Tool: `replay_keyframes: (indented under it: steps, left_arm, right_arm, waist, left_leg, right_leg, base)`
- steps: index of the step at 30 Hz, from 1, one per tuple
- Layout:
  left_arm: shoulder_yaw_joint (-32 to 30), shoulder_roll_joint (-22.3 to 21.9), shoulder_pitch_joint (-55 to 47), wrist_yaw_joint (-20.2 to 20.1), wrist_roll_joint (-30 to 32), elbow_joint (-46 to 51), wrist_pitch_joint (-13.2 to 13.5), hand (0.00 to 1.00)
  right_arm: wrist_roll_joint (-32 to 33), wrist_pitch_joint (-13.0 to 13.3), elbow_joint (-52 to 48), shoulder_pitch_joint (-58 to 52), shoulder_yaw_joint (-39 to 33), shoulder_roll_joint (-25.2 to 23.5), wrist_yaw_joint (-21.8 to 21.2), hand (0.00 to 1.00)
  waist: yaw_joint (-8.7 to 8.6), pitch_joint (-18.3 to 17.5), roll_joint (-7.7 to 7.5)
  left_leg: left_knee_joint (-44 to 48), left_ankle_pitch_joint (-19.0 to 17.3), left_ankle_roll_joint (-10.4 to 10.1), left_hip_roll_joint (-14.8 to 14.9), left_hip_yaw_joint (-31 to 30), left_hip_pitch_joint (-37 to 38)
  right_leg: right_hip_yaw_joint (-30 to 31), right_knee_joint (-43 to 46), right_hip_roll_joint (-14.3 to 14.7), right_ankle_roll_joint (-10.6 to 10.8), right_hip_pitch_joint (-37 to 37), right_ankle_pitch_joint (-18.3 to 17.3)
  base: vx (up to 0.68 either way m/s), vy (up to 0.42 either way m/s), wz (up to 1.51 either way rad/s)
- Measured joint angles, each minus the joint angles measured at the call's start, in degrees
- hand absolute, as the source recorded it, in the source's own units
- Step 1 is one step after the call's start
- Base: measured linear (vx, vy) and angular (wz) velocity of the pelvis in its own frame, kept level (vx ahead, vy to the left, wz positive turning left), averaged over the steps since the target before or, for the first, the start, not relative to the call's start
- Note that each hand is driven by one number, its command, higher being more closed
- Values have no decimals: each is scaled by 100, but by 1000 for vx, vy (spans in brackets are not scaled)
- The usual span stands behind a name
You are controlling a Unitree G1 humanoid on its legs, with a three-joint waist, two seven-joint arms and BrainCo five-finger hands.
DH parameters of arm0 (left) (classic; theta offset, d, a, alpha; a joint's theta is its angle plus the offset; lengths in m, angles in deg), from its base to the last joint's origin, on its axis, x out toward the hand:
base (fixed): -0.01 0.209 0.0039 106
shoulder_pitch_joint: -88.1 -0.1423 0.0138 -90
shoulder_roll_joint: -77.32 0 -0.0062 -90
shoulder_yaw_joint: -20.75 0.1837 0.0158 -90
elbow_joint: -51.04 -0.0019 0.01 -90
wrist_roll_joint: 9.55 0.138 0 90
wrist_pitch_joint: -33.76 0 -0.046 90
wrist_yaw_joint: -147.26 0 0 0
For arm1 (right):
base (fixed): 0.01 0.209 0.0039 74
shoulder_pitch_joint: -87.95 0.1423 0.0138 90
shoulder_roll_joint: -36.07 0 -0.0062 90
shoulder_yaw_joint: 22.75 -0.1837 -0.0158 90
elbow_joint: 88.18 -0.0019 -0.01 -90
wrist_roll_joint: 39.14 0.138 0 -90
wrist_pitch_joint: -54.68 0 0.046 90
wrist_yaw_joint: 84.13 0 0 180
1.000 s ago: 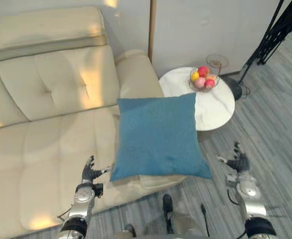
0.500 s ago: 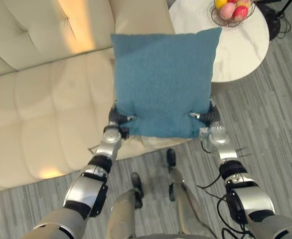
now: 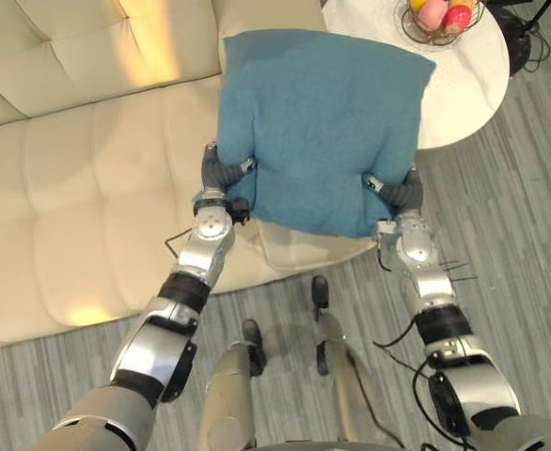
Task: Pick up cushions and gather them together orderly.
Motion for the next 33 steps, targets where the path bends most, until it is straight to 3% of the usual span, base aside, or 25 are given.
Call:
replay_keyframes:
  steps: [7, 11, 12, 13, 14, 15, 17, 19, 21, 23, 24, 25, 26, 29, 30, 32, 33]
  left_arm:
    - [-34, 0, -2515, -135, 118, 1603, 0, 100]
    - [-117, -18, -3163, -166, 215, 1913, 77, 100]
    - [-169, -47, -3224, -240, 220, 1916, 87, 100]
    - [-211, -76, -3245, -308, 263, 1920, 92, 100]
    - [-211, -89, -3285, -332, 287, 1922, 92, 100]
    - [-211, -110, -3403, -365, 322, 1922, 92, 100]
    - [-211, -117, -3559, -375, 323, 1936, 93, 100]
    - [-211, -137, -3590, -374, 394, 1949, 93, 100]
    - [-219, -216, -3615, -373, 434, 2145, 95, 100]
    - [-216, -317, -3686, -374, 430, 2180, 89, 100]
    - [-213, -353, -3733, -374, 428, 2183, 86, 100]
    - [-184, -374, -3753, -377, 425, 2189, 80, 100]
    - [-138, -382, -3783, -389, 421, 2244, 74, 100]
    - [7, -432, -3797, -510, 423, 2415, 74, 100]
    - [18, -445, -3796, -547, 422, 2481, 77, 100]
    - [35, -522, -3796, -644, 417, 2513, 90, 100]
    - [63, -542, -3791, -654, 415, 2513, 96, 100]
  right_arm:
    - [-677, 29, -1269, -1495, 374, 40, -361, 100]
    - [-984, 225, -1638, -1853, 566, -14, -505, 100]
    - [-1023, 265, -1640, -1867, 572, -26, -520, 100]
    - [-1144, 288, -1630, -1886, 569, -37, -520, 100]
    - [-1210, 289, -1624, -1915, 570, -46, -520, 100]
    - [-1269, 291, -1587, -1963, 577, -60, -521, 100]
    - [-1437, 293, -1578, -1989, 640, -50, -520, 100]
    - [-1459, 322, -1578, -1966, 685, -32, -507, 100]
    - [-1448, 347, -1562, -1791, 694, 111, -499, 100]
    - [-1434, 343, -1284, -1665, 695, 164, -491, 100]
    - [-1433, 337, -1121, -1667, 693, 164, -489, 100]
    - [-1433, 309, -1030, -1677, 672, 185, -482, 100]
    - [-1433, 297, -988, -1684, 598, 212, -482, 100]
    - [-1424, 286, -927, -1736, 350, 213, -478, 100]
    - [-1416, 286, -928, -1739, 271, 215, -479, 100]
    - [-1386, 287, -935, -1765, 160, 203, -482, 100]
    - [-1384, 287, -937, -1773, 119, 199, -482, 100]
  waist:
    - [43, -515, -3]
    - [188, -653, 18]
    - [216, -687, 24]
    - [176, -682, 25]
    - [160, -686, 19]
    - [157, -687, 22]
    - [188, -727, 25]
    - [334, -827, -25]
    - [521, -1023, 165]
    - [482, -1002, 402]
    - [481, -1002, 404]
    - [448, -1000, 405]
    - [423, -997, 376]
    - [285, -979, 321]
    - [260, -985, 325]
    - [161, -1032, 401]
    - [135, -1061, 447]
  left_leg:
    - [-543, 125, -79, -95, -180, 773]
    - [-701, 299, -15, -192, -171, 990]
    - [-896, 497, 87, -180, -167, 1043]
    - [-1010, 591, 186, -250, -286, 1103]
    - [-1014, 624, 201, -287, -400, 1130]
    - [-980, 665, 193, -341, -578, 1213]
    - [-857, 721, 107, -373, -949, 1147]
    - [-860, 921, -45, -413, -1298, 858]
    - [-1252, 1453, -288, -239, -1652, 237]
    - [-1612, 1924, -471, -7, -1984, 103]
    - [-1821, 2199, -587, 51, -1979, 158]
    - [-2065, 2622, -715, 49, -1903, 167]
    - [-2619, 3381, -941, -14, -1790, 233]
    - [-1312, 2153, -158, -119, -586, 11]
    - [-936, 1723, -131, -71, -156, 176]
    - [-1059, 1218, -129, -8, 339, 710]
    - [-1289, 1161, -172, 13, 383, 878]
  right_leg:
    - [-83, -213, -21, -4, 675, -74]
    - [-134, 131, -59, 13, 645, -81]
    - [-141, 508, -114, 246, 522, -340]
    - [-184, 1823, -250, 34, 249, -1361]
    - [-234, 2470, -339, -73, 183, -1761]
    - [-266, 3501, -509, 3, 192, -2259]
    - [-144, 4200, -620, 175, 471, -2657]
    - [16, 3817, -530, 240, 662, -2933]
    - [-124, 2557, -250, 154, 703, -2895]
    - [-500, 2198, 3, -31, 756, -2564]
    - [-665, 2210, 20, -94, 786, -2527]
    - [-862, 2213, 9, -160, 816, -2499]
    - [-1118, 2155, -123, -292, 792, -2447]
    - [-1598, 1917, -507, -378, 769, -2233]
    - [-1705, 1717, -617, -376, 777, -2059]
    - [-1881, 1307, -644, -253, 855, -1849]
    - [-1920, 1214, -610, -195, 852, -1788]
  base:
    - [58, 20, 13]
    - [-24, 8, 2]
    - [-107, 24, 46]
    - [-116, 12, 67]
    - [-92, -17, 89]
    - [-104, -79, 93]
    - [-124, -170, 95]
    - [-133, -192, 82]
    - [-231, -269, 66]
    - [-253, -217, 69]
    - [-270, -199, 93]
    - [-268, -157, 103]
    - [-283, -145, 109]
    - [-317, -87, 101]
    - [-275, 20, 81]
    - [-211, 85, 68]
    - [-202, 179, 76]
